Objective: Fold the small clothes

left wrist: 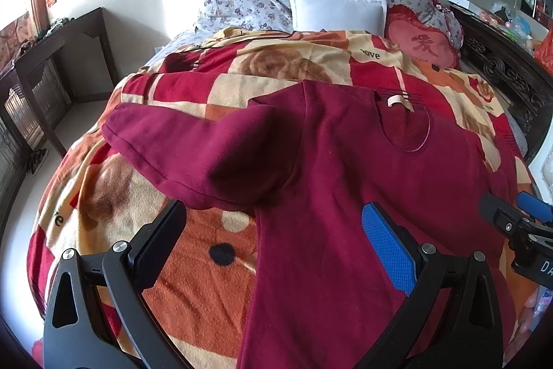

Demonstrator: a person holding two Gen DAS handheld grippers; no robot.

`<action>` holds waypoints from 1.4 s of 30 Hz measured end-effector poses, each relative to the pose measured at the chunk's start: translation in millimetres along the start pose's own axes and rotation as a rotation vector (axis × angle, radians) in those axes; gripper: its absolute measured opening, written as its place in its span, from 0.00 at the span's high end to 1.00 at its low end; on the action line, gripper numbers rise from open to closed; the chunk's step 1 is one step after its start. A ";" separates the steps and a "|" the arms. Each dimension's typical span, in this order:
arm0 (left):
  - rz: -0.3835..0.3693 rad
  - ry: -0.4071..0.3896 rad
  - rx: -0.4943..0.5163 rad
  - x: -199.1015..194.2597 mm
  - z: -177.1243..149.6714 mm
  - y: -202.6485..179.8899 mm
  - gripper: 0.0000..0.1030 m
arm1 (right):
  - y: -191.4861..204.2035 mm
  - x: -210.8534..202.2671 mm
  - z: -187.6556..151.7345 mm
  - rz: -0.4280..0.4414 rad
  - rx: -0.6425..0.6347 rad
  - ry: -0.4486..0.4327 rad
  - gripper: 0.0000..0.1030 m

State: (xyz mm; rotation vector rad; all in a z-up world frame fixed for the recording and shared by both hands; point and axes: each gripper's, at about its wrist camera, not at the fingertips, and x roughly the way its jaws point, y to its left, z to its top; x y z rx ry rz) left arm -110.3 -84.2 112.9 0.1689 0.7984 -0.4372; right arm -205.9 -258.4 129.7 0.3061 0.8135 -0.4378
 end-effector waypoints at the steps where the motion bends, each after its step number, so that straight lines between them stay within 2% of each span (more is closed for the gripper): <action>1: 0.000 0.000 0.001 0.0 -0.1 -0.2 0.01 | 0.2 1.0 0.0 -0.001 0.000 0.002 0.01; 23: 0.002 0.006 -0.003 3.7 1.9 3.4 0.01 | 0.7 15.9 2.7 0.004 0.018 0.026 0.01; 42: 0.010 0.034 -0.025 27.5 2.2 17.9 0.01 | 11.0 40.2 2.3 0.012 0.006 0.068 0.01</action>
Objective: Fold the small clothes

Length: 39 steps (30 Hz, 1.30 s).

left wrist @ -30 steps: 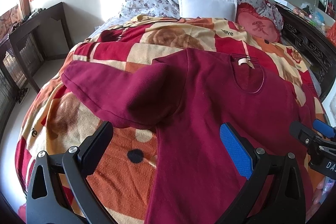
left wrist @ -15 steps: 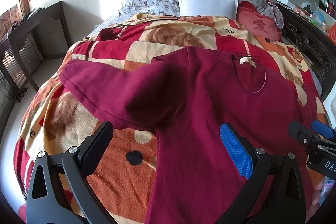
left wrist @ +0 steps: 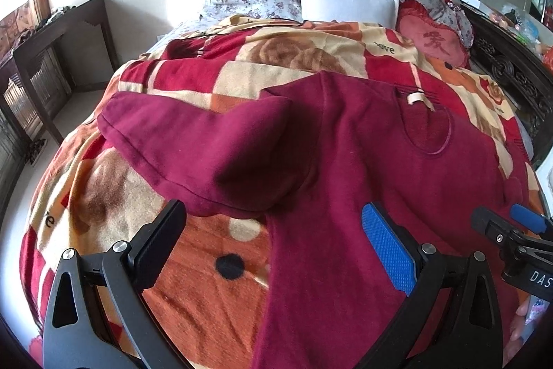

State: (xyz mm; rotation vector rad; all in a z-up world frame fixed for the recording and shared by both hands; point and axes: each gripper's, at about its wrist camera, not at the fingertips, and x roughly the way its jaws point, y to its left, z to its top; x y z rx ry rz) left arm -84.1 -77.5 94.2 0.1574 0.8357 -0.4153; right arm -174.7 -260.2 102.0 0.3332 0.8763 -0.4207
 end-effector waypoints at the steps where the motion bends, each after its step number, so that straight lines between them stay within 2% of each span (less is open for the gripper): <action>1: 0.002 0.002 -0.007 1.6 1.3 4.1 0.01 | 1.8 2.6 0.7 0.002 -0.003 0.002 0.01; 6: 0.001 0.012 -0.059 9.5 9.8 33.5 0.01 | 10.6 16.7 4.6 0.008 -0.018 0.017 0.01; 11: 0.029 0.010 -0.150 21.9 24.9 84.2 0.01 | 20.1 30.9 6.7 0.023 -0.030 0.041 0.01; 14: 0.065 0.008 -0.216 33.8 34.5 120.3 0.01 | 28.0 38.0 8.5 0.035 -0.042 0.053 0.01; 19: 0.121 0.015 -0.259 57.4 48.2 160.9 0.02 | 40.8 42.5 14.4 0.058 -0.064 0.051 0.01; 27: 0.147 0.077 -0.327 96.3 58.8 202.1 0.02 | 62.0 57.0 24.4 0.068 -0.112 0.065 0.01; 32: 0.116 0.118 -0.361 117.6 62.7 212.4 0.03 | 70.9 64.1 25.6 0.080 -0.130 0.081 0.01; 36: 0.079 0.146 -0.413 132.9 65.3 221.7 0.19 | 73.0 66.9 24.1 0.086 -0.132 0.090 0.01; 39: 0.065 0.130 -0.448 137.7 67.6 227.5 0.30 | 71.4 68.4 23.2 0.083 -0.129 0.097 0.01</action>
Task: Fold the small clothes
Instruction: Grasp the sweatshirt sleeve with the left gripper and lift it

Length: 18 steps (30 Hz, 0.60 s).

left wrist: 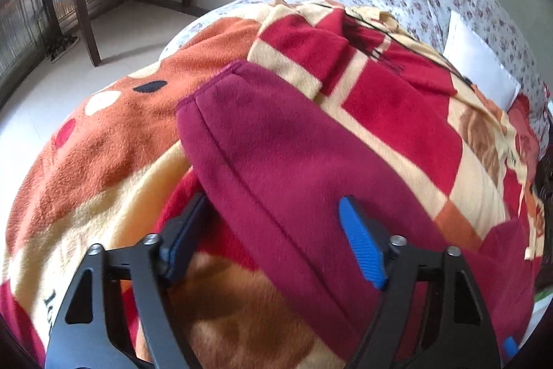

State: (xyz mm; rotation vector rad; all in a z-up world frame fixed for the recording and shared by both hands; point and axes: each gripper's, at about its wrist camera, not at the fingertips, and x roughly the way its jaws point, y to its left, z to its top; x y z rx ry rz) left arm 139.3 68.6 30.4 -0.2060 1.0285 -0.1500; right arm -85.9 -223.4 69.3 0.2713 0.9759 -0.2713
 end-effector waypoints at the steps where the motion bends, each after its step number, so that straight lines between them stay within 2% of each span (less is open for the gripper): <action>1: -0.004 -0.007 -0.006 1.0 1.8 0.5 0.35 | -1.4 1.0 -0.4 0.001 0.005 0.004 0.01; 2: -0.008 -0.010 -0.009 2.1 3.4 0.6 0.38 | -2.7 2.0 -0.8 0.003 0.011 0.007 0.01; 5: -0.019 -0.023 -0.010 5.5 6.8 1.8 0.59 | -5.6 3.4 -3.5 0.010 0.028 0.015 0.01; 7: -0.018 -0.029 -0.006 6.9 9.1 2.2 0.81 | -6.1 4.1 -5.2 0.013 0.030 0.020 0.01; 10: -0.026 -0.028 -0.007 1.5 12.4 3.3 0.90 | -6.6 3.0 -6.3 0.009 0.026 0.018 0.01; 12: -0.029 -0.051 0.008 -11.4 13.0 0.3 0.91 | -8.1 1.2 -6.7 0.011 0.028 0.014 0.01; 18: -0.118 -0.171 0.094 -86.4 10.8 -25.4 0.92 | -18.1 -3.6 -7.7 0.016 0.060 0.005 0.01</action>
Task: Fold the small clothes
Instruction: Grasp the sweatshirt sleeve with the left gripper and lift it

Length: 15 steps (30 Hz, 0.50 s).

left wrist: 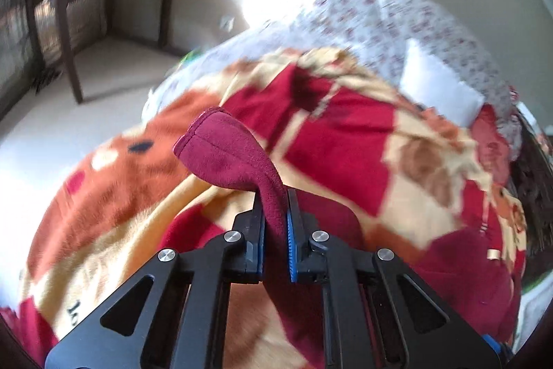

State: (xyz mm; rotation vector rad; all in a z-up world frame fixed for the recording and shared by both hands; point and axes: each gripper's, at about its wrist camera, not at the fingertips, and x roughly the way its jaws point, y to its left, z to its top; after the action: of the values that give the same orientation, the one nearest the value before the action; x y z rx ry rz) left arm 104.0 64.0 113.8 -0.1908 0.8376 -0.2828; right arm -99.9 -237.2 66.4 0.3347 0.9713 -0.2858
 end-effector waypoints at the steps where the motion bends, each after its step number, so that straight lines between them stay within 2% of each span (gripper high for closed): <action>1: -0.016 -0.024 0.015 -12.6 3.3 -7.0 0.92 | -2.4 -1.6 -0.1 0.001 0.007 -0.002 0.01; 4: -0.086 -0.092 0.066 -52.8 12.1 -37.1 0.92 | -9.7 -8.6 -0.9 0.005 0.026 -0.016 0.01; 8: -0.195 -0.141 0.156 -94.8 8.5 -87.8 0.92 | -26.2 -19.9 -1.4 -0.001 0.060 -0.038 0.01; 12: -0.301 -0.113 0.224 -108.2 -10.7 -139.6 0.92 | -54.2 -33.6 0.2 -0.020 0.122 -0.068 0.01; 15: -0.344 -0.077 0.307 -103.0 -43.1 -187.8 0.92 | -81.1 -46.4 -0.3 -0.053 0.172 -0.093 0.01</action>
State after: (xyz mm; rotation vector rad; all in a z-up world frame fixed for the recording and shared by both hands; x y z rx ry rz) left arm -26.0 -83.0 209.8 -0.0560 0.6721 -0.7171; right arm -155.9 -307.1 93.2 0.4495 0.8663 -0.4311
